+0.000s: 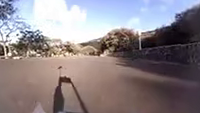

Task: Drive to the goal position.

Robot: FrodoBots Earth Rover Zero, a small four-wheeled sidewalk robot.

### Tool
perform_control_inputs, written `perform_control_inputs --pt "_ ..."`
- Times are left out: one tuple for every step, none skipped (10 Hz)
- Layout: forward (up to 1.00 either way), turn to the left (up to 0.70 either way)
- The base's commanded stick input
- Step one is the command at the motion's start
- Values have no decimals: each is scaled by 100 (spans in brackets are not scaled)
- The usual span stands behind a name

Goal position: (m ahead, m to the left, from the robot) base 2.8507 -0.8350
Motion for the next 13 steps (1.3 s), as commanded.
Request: perform_control_inputs --pt "69 2" --pt "69 2" --pt "69 2" --pt "69 2" --pt "69 2" --pt "69 2" --pt "69 2" --pt "69 2" --pt "69 2" --pt "69 2" --pt "69 2" --pt "69 2" --pt "69 2"
